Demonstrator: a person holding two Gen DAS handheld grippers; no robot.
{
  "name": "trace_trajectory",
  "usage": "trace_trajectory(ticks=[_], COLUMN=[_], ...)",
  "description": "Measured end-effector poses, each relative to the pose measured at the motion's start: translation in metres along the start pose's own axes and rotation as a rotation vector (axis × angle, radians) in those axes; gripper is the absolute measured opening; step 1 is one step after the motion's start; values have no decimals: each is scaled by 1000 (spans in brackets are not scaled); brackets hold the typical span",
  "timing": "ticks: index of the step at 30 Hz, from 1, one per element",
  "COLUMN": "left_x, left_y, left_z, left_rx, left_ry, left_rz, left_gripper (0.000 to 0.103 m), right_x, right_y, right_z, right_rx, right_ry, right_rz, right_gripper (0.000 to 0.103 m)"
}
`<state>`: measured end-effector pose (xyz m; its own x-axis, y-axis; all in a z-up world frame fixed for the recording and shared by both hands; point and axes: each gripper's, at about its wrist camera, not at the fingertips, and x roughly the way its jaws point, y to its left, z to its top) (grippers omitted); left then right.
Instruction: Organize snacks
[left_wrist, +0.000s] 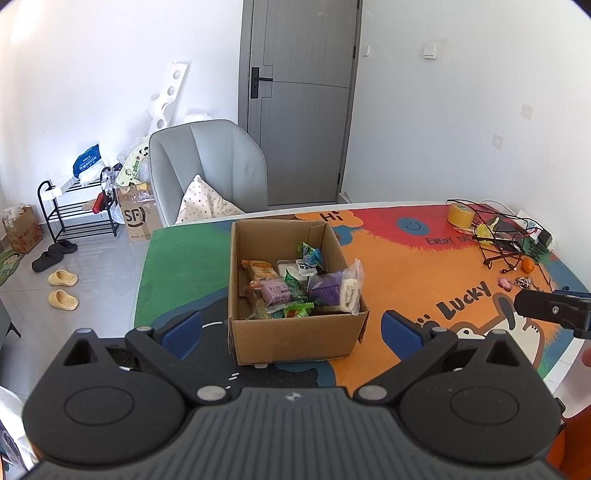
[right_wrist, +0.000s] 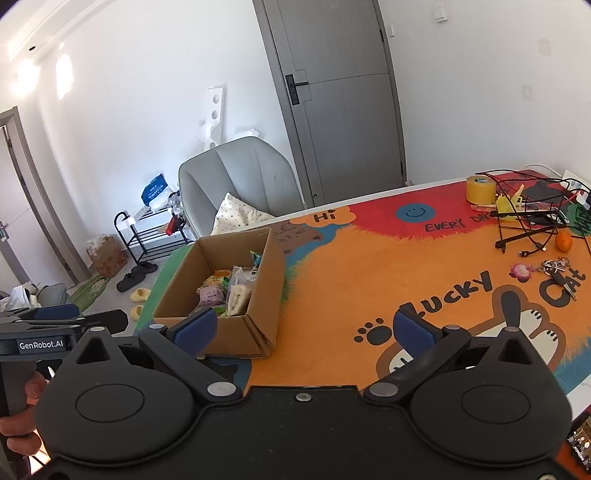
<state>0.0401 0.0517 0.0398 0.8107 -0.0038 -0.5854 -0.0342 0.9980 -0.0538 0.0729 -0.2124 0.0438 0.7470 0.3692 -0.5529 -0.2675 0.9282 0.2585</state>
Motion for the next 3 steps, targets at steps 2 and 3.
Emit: trace_trajectory(ticks=[2,3], left_x=[0,0], left_y=[-1,-1], left_z=[0,0], left_rx=[6,8], left_ry=[-6,-7], left_rz=[-1,-3], left_gripper=[102,102], right_x=[0,0], right_y=[0,0], right_z=[0,0], right_rx=[-1,-1], right_ry=[1,1], right_rz=[0,1], right_gripper=[103,103])
